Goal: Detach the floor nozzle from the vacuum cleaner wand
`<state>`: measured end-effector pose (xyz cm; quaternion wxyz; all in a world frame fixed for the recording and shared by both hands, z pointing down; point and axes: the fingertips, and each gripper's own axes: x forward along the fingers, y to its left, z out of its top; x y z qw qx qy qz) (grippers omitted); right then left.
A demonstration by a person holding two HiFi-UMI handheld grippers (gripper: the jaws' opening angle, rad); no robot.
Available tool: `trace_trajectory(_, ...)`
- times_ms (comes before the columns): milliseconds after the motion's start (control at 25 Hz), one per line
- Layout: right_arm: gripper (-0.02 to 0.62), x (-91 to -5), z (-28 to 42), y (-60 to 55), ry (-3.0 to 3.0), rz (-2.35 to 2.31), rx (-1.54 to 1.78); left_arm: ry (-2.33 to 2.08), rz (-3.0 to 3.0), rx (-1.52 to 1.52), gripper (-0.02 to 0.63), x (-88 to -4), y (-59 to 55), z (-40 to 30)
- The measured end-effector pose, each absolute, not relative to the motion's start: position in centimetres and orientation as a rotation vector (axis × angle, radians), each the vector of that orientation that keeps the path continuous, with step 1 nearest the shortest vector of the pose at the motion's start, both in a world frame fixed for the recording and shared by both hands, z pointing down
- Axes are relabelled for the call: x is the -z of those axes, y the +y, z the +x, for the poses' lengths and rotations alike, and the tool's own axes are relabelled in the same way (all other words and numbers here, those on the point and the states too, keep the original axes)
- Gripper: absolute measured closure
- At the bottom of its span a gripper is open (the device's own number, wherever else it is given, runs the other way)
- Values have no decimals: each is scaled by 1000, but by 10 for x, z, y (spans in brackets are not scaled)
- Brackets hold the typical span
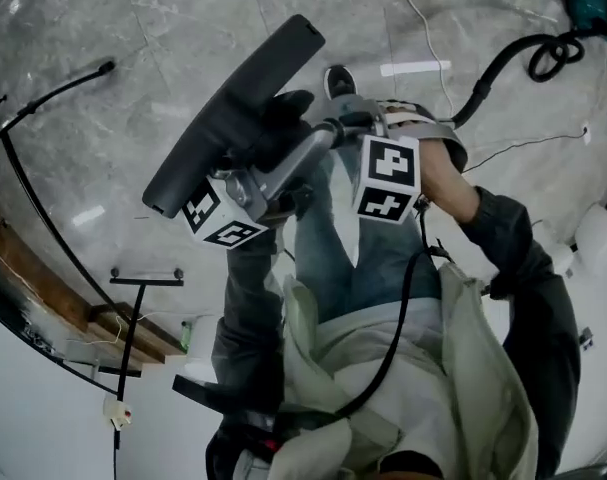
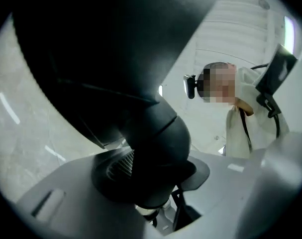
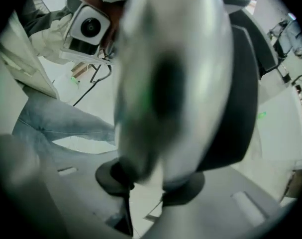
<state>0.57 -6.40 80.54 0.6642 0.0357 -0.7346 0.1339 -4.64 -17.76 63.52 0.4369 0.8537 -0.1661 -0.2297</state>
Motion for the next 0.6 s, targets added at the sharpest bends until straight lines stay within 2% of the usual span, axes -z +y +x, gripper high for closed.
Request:
trace_trajectory(200,469,-699,-14,-33,-1789,2,-292,-308,2215,662,414,-513,-151,-50)
trace_trajectory(480,471,-556,-53,-45,-2483,128,-389,-349,2504,589,439,-362,-123,-34)
trace_trajectory(600,462,-520,-65,-30,-2594,-76,-462,-355,2574,569,437,-324,-105,-24)
